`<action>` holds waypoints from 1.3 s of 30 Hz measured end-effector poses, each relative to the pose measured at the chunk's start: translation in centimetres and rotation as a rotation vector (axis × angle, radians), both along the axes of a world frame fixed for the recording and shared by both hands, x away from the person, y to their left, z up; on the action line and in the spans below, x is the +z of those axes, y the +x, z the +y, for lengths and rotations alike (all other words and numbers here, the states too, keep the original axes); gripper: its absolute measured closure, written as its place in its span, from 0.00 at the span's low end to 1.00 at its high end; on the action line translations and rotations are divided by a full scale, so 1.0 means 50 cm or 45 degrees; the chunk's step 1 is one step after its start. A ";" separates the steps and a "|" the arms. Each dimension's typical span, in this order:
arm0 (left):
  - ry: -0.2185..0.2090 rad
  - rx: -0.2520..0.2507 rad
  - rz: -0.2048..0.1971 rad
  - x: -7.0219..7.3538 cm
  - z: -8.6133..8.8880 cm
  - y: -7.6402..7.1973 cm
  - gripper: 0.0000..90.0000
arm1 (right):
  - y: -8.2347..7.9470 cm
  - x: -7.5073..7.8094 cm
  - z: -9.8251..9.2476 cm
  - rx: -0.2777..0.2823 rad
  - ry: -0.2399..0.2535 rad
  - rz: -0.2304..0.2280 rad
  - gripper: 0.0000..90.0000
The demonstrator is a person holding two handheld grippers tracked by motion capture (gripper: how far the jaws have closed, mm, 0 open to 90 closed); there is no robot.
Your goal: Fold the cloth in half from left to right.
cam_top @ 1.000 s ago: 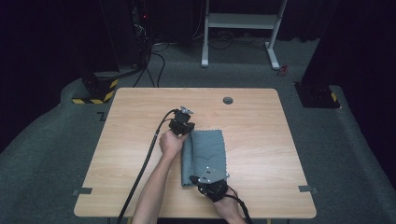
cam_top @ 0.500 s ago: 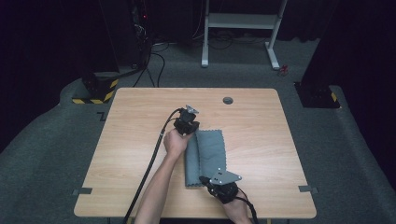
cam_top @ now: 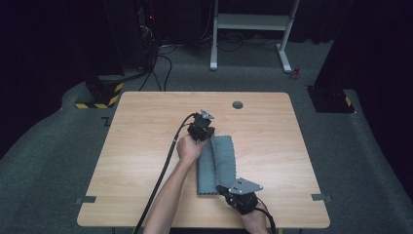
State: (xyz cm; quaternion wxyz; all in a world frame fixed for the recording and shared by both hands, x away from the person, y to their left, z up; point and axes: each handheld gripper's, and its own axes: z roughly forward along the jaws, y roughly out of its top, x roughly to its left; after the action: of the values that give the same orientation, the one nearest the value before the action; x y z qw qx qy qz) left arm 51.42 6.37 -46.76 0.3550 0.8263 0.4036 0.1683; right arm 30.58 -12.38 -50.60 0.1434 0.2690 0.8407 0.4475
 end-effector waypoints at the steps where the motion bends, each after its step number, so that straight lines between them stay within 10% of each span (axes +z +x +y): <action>1: 0.004 0.000 0.005 0.000 -0.002 0.001 1.00 | 0.000 0.000 0.000 0.000 0.000 0.000 1.00; 39: 0.055 -0.057 0.040 -0.051 -0.128 0.021 1.00 | 0.000 -0.026 -0.084 -0.128 -0.049 0.088 1.00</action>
State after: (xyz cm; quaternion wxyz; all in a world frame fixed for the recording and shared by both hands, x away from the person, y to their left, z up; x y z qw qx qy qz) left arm 52.48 -0.04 -49.31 0.3343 0.8452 0.3868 0.1562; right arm 30.57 -16.60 -51.90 0.1418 0.3235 0.8390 0.4139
